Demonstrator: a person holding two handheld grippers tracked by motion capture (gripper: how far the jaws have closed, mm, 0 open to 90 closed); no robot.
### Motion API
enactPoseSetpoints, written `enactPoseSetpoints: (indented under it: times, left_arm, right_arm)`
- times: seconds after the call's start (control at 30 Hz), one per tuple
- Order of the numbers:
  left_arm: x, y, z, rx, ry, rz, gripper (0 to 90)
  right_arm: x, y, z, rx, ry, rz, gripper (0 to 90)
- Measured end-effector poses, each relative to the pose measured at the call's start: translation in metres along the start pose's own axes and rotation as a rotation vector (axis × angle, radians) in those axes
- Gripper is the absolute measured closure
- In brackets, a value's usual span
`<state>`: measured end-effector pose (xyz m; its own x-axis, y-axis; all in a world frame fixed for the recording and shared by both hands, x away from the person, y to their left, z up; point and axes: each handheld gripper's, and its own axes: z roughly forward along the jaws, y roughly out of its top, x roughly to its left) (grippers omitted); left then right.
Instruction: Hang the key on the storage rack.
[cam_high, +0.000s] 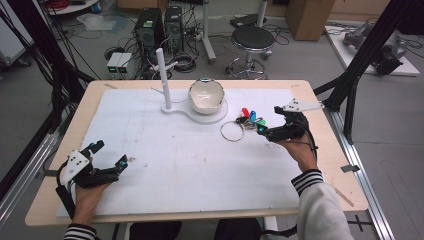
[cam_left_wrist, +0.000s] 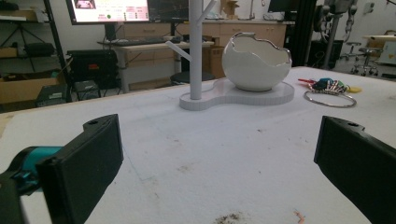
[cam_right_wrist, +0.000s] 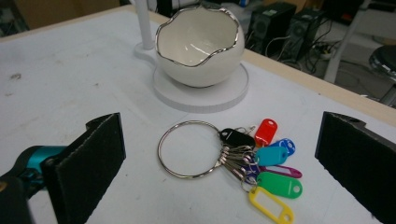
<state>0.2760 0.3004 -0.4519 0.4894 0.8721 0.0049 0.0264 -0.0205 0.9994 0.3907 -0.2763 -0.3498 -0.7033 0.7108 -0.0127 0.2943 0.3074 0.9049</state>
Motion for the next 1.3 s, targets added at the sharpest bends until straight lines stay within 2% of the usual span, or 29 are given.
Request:
enactPoseSetpoints:
  times: [0.17, 0.37, 0.63, 0.83, 0.97, 1.0, 1.03, 1.3]
  left_arm:
    - [0.0, 0.0, 0.0, 0.0, 0.0, 0.001, 1.7]
    - [0.0, 0.0, 0.0, 0.0, 0.001, 0.001, 1.7]
    - [0.0, 0.0, 0.0, 0.0, 0.0, 0.0, 1.7]
    - [0.0, 0.0, 0.0, -0.002, 0.0, -0.001, 1.7]
    - [0.0, 0.0, 0.0, -0.001, 0.0, 0.001, 1.7]
    - [0.0, 0.0, 0.0, -0.001, -0.001, 0.001, 1.7]
    - [0.0, 0.0, 0.0, -0.001, -0.001, 0.001, 1.7]
    - [0.0, 0.0, 0.0, -0.002, -0.001, -0.003, 1.7]
  right_arm:
    - [0.002, 0.019, 0.012, 0.049, 0.051, -0.06, 1.2]
    - [0.008, 0.039, 0.034, 0.143, 0.105, -0.107, 1.3]
    - [0.014, 0.056, 0.062, 0.261, 0.147, -0.183, 1.3]
    - [0.017, 0.061, 0.082, 0.356, 0.17, -0.218, 1.3]
    - [0.02, 0.06, 0.09, 0.393, 0.184, -0.223, 1.3]
    - [0.022, 0.057, 0.096, 0.441, 0.183, -0.229, 1.3]
    - [0.022, 0.057, 0.097, 0.443, 0.187, -0.241, 1.3]
    - [0.024, 0.047, 0.114, 0.57, 0.19, -0.27, 4.9]
